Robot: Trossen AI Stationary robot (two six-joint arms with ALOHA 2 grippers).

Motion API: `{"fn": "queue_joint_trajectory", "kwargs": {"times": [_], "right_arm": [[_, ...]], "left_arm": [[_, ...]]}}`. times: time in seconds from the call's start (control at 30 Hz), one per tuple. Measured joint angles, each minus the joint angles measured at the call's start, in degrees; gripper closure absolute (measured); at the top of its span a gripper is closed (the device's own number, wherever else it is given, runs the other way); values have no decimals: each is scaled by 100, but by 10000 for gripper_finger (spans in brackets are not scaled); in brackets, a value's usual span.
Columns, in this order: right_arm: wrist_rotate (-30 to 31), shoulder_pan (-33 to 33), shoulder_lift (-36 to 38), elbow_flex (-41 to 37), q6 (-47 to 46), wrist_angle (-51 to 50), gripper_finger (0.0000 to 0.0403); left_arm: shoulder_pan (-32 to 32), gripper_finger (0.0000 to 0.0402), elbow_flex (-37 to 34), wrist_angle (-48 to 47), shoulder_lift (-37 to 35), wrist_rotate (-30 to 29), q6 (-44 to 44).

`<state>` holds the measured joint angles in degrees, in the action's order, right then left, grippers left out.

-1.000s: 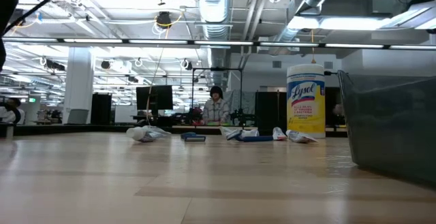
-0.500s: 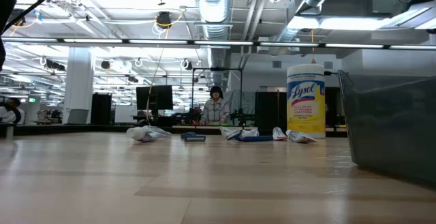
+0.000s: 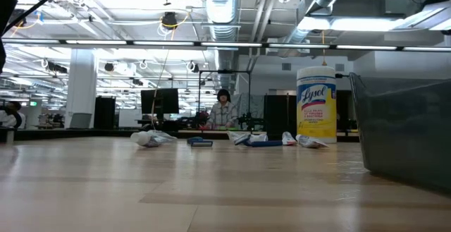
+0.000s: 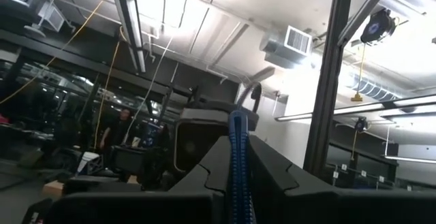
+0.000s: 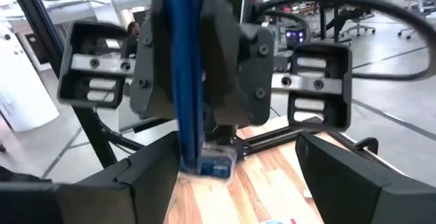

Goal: Pick & Place Travel size toiletries
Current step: Put the razor into the yellow bin

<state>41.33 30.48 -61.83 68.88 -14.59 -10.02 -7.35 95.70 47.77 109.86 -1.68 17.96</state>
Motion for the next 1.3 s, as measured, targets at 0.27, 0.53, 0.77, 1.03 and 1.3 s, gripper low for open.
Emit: {"fn": "queue_joint_trajectory", "kwargs": {"times": [0.27,0.53,0.77,1.03,1.3], "right_arm": [[-444,-173,3,142,4,-39,124],[-961,-393,3,186,0,-65,207],[-1203,-426,4,197,10,-83,337],[-1184,-416,-1,195,14,-89,375],[-415,75,285,173,-54,-377,382]], "left_arm": [[4,380,0,-26,0,59,-15],[4,380,0,-29,0,58,-17],[4,380,-2,-36,0,42,-16],[0,376,-4,-52,2,28,70],[-2,296,1,-549,1,272,192]]}}
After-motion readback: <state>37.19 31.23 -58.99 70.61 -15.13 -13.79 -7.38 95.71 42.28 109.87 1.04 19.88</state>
